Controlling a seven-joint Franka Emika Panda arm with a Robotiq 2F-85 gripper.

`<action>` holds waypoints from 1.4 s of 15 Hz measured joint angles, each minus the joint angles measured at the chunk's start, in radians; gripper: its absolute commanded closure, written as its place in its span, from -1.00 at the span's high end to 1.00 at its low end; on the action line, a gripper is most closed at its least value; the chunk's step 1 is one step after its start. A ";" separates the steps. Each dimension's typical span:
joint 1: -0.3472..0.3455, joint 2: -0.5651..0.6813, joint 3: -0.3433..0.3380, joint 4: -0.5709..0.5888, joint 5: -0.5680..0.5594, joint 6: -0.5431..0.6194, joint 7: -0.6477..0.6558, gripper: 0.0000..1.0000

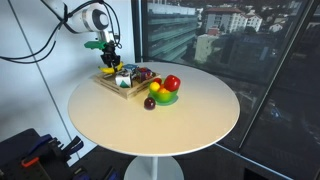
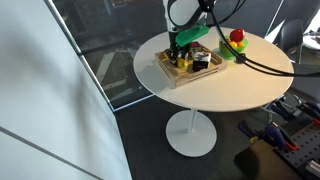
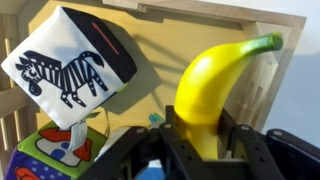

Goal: Move the banana from the tray to the table

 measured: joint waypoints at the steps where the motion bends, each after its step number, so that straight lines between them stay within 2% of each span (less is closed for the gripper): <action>1: 0.001 -0.009 0.000 0.000 -0.003 -0.009 0.000 -0.64; 10: 0.006 -0.110 0.003 -0.083 -0.010 -0.052 0.000 -0.64; 17: 0.003 -0.225 0.008 -0.251 -0.015 -0.045 -0.006 -0.64; 21: -0.012 -0.296 0.016 -0.364 -0.021 0.002 -0.018 -0.64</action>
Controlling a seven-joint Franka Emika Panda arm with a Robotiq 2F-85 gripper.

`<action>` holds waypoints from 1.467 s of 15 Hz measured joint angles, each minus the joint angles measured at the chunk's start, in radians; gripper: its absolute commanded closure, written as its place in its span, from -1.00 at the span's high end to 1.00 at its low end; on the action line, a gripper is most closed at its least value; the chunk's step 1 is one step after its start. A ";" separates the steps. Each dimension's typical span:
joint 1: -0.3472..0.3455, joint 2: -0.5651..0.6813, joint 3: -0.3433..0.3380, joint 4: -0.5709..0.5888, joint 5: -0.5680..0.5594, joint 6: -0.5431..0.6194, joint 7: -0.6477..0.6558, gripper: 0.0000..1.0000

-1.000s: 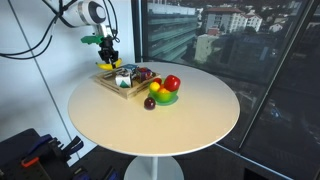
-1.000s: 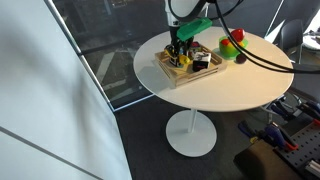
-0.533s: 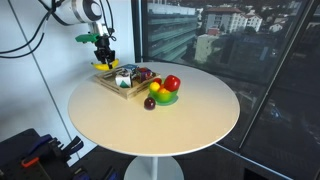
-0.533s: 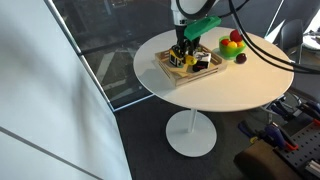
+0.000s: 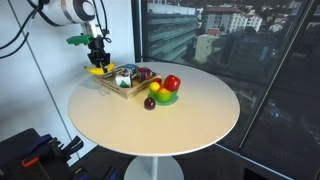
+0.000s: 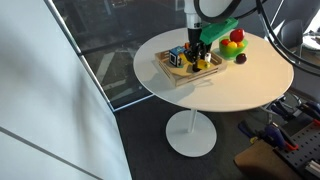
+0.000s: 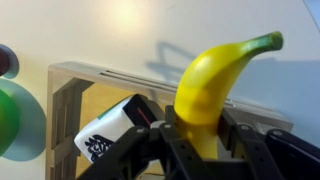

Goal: Move the banana from the tray to the table

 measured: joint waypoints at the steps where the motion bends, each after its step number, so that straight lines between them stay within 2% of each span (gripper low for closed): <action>1: -0.006 -0.020 0.002 -0.034 -0.003 0.024 -0.004 -0.64; 7: -0.063 -0.113 0.023 -0.226 -0.001 0.207 -0.069 -0.64; 10: -0.098 -0.132 0.032 -0.289 0.042 0.269 -0.133 -0.64; 16: -0.147 -0.135 0.039 -0.332 0.129 0.278 -0.276 -0.64; 22: -0.153 -0.156 0.041 -0.343 0.127 0.240 -0.294 -0.64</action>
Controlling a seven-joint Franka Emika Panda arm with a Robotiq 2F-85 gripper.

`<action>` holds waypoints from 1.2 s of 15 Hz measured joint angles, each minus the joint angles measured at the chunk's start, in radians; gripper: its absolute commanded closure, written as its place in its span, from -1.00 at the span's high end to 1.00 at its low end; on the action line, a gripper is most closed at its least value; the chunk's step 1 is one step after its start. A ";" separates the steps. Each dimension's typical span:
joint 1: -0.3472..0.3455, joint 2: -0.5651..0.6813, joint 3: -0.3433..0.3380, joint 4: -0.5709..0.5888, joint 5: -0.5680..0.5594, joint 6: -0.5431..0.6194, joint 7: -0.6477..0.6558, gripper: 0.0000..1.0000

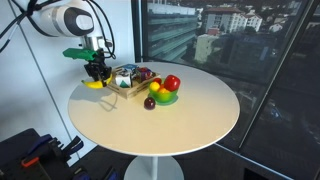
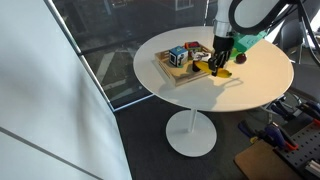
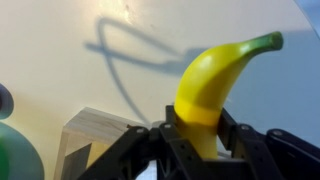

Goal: Move the banana from the tray to the table

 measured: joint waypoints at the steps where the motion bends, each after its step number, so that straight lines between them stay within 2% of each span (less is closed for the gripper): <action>1: 0.000 -0.009 0.001 -0.002 -0.001 -0.020 0.000 -0.64; 6: 0.000 -0.054 0.012 -0.015 -0.044 -0.103 -0.005 -0.64; 10: 0.000 -0.063 0.021 -0.018 -0.097 -0.134 -0.059 -0.64; 14: 0.000 -0.063 0.024 -0.020 -0.159 -0.137 -0.165 -0.64; 18: -0.003 -0.063 0.024 -0.020 -0.172 -0.131 -0.323 -0.64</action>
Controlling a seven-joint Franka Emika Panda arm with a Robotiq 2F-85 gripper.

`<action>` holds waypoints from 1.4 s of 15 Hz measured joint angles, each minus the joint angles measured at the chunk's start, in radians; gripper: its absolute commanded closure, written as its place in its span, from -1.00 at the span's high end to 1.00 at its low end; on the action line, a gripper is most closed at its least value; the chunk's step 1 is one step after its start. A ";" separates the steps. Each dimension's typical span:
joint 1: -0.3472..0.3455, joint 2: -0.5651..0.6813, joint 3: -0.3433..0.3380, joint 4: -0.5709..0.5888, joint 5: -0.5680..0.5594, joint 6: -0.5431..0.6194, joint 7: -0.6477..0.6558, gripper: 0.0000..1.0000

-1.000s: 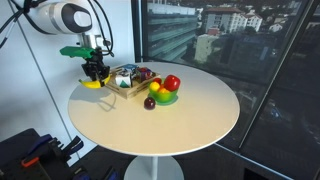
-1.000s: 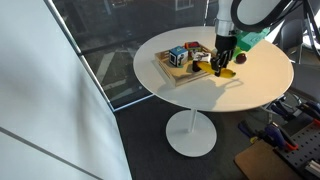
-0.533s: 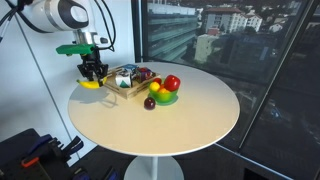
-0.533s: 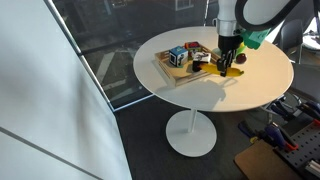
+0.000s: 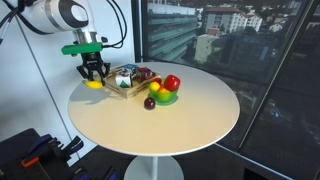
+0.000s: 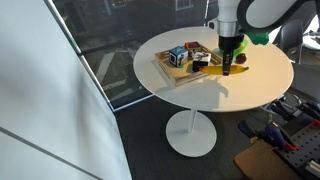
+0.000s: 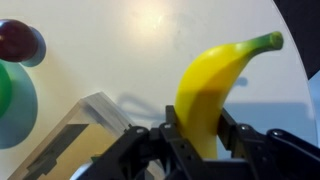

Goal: Move the banana from the tray to the table

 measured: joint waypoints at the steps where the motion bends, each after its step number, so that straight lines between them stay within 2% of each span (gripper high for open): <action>1: -0.002 0.000 0.000 0.000 0.000 0.002 -0.038 -0.64; 5: -0.012 0.000 0.000 0.001 0.000 0.002 -0.129 -0.64; 6: -0.014 0.000 0.000 0.002 0.000 0.002 -0.136 -0.14; 14: -0.016 0.000 0.000 0.005 0.000 0.002 -0.142 -0.14; 15: -0.016 0.000 0.000 0.005 0.000 0.002 -0.143 -0.64; 21: -0.015 0.004 0.008 0.005 -0.013 0.004 -0.143 -0.64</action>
